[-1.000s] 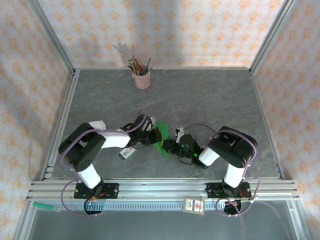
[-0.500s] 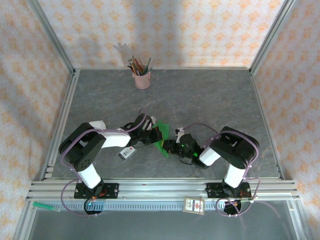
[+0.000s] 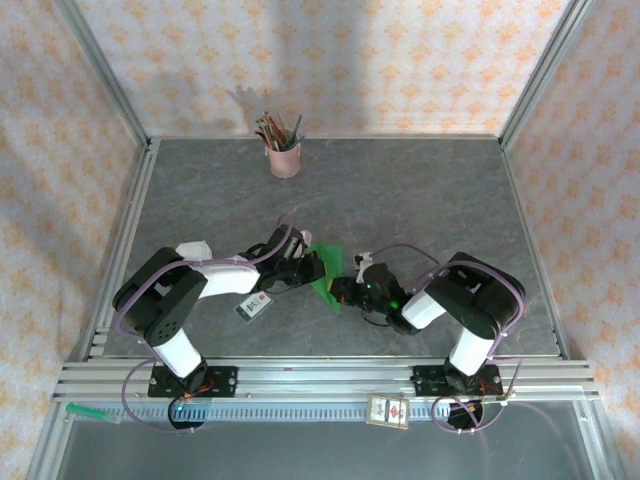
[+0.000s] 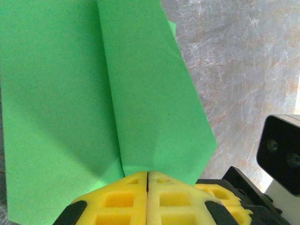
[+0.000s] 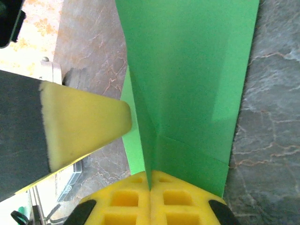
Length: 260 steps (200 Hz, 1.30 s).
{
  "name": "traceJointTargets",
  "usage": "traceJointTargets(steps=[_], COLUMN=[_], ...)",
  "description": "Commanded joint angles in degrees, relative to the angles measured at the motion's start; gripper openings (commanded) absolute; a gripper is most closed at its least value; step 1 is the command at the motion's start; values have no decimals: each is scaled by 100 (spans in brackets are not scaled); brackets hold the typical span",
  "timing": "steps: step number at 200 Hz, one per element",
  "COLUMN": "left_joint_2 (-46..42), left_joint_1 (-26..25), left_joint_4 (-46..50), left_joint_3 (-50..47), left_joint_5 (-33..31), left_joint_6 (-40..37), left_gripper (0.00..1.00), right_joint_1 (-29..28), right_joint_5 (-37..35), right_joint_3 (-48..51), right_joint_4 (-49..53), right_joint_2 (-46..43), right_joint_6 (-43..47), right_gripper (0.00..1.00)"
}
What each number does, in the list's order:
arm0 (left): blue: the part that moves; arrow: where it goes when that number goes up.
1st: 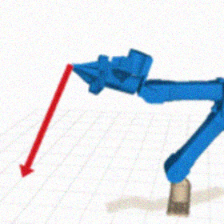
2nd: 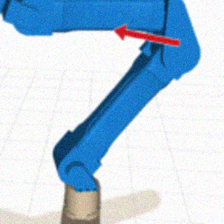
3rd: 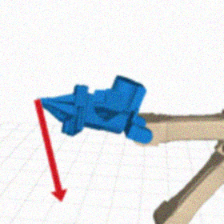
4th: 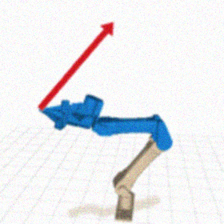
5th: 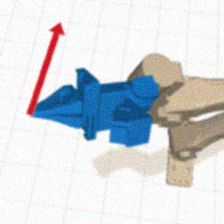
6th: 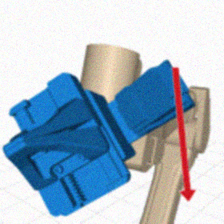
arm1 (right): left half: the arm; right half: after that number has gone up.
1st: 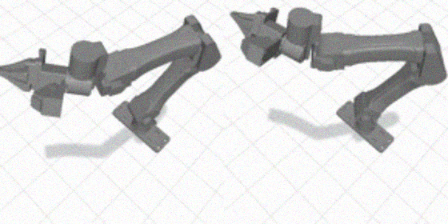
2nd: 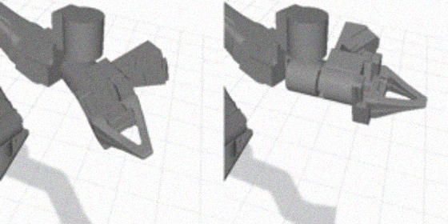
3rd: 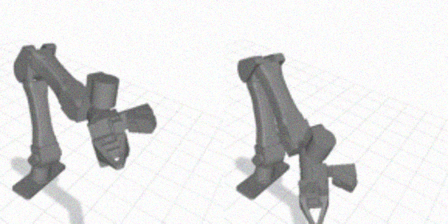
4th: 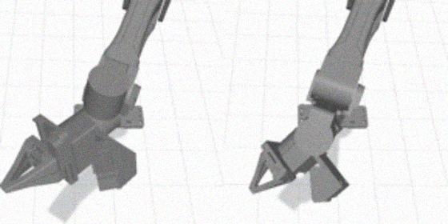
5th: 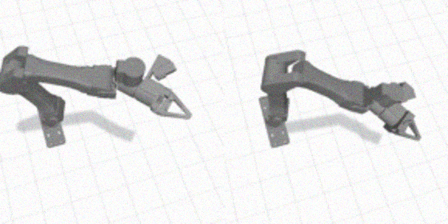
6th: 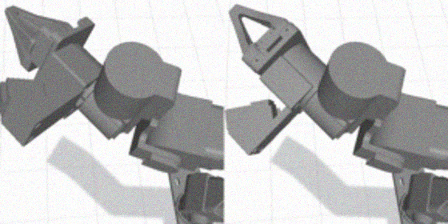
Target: Fold a paper plane with a square sheet of paper (pick it up from the middle)
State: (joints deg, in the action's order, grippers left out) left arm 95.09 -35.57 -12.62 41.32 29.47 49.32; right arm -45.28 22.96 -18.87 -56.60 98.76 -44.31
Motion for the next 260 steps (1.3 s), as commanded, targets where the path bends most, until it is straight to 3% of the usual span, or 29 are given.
traceJointTargets(steps=[1,77,260], left_joint_2=[-119,113,457], left_joint_1=[50,58,217], left_joint_4=[201,202,130], left_joint_3=[94,295,147], left_joint_5=[-126,-87,-126], left_joint_6=[-199,-254,-344], left_gripper=[9,9,9], right_joint_1=[132,172,168], right_joint_5=[450,1033,759], right_joint_3=[42,-90,-128], right_joint_4=[-324,-624,-273], right_joint_2=[120,413,495], right_joint_6=[-21,-63,-135], right_gripper=[0,0,3])
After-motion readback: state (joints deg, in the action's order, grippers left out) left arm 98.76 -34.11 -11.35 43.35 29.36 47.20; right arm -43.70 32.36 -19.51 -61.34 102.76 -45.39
